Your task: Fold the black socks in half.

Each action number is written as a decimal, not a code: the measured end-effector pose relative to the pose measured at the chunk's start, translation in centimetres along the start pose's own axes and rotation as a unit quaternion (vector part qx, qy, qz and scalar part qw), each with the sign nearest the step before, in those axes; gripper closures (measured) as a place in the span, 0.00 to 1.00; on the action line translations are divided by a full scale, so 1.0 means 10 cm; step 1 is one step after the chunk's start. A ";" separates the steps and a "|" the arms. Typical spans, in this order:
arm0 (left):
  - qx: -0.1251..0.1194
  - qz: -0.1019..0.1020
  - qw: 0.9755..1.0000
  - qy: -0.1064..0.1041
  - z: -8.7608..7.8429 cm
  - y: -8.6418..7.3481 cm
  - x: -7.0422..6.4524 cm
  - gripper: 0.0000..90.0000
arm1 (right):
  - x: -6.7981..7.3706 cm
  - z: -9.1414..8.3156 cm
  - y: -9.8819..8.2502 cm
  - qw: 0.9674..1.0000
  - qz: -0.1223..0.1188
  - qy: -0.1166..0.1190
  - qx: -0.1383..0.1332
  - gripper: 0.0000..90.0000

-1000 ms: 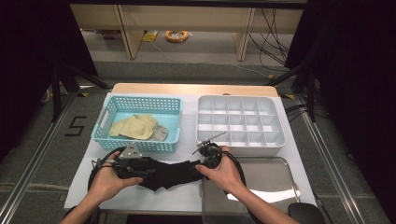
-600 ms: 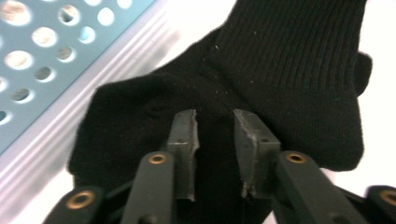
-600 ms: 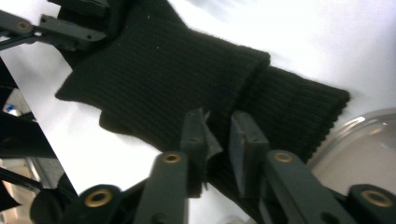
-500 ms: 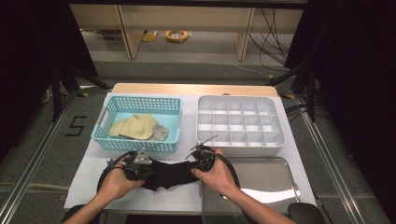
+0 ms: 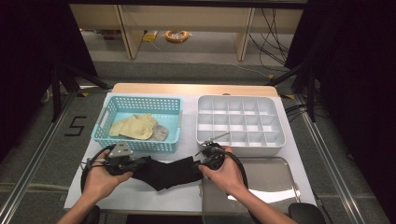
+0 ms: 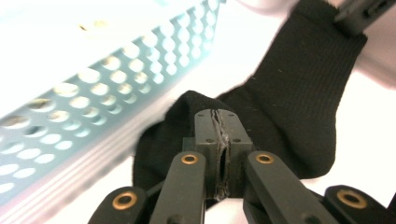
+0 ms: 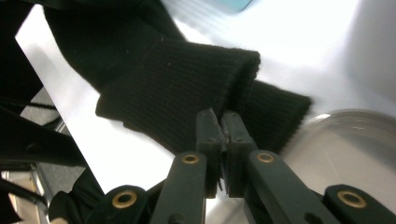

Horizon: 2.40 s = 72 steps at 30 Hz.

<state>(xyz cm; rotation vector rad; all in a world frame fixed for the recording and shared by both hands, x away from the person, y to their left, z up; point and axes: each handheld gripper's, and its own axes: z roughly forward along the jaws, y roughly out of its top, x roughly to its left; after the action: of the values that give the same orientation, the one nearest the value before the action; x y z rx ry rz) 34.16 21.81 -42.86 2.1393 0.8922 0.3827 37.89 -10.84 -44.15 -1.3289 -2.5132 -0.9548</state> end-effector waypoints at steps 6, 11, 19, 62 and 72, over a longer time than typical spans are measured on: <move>-0.002 -0.030 1.000 -0.008 0.02 -0.09 0.06 0.97 | -0.11 -0.14 -0.04 1.000 0.004 -0.004 -0.004 0.98; 0.021 -0.043 0.999 -0.010 0.09 -0.19 0.10 0.93 | -0.16 -0.13 -0.07 1.000 0.007 -0.017 0.008 0.98; 0.020 -0.062 0.998 0.011 -0.11 -0.21 0.18 0.82 | -0.20 -0.12 -0.12 0.999 -0.003 -0.030 0.016 0.97; 0.079 -0.066 0.994 0.026 0.06 -0.09 0.36 0.95 | -0.18 -0.10 -0.05 0.999 0.006 -0.032 0.004 0.98; 0.114 -0.084 0.990 0.008 0.29 -0.22 0.49 0.93 | -0.23 0.00 -0.04 0.999 0.005 -0.036 0.014 0.96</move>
<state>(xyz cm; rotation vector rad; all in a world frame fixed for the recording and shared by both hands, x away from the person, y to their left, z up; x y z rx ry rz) 38.13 24.66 -46.53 2.2469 1.1634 0.2218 38.92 -12.63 -45.25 -1.3902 -2.5590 -0.8814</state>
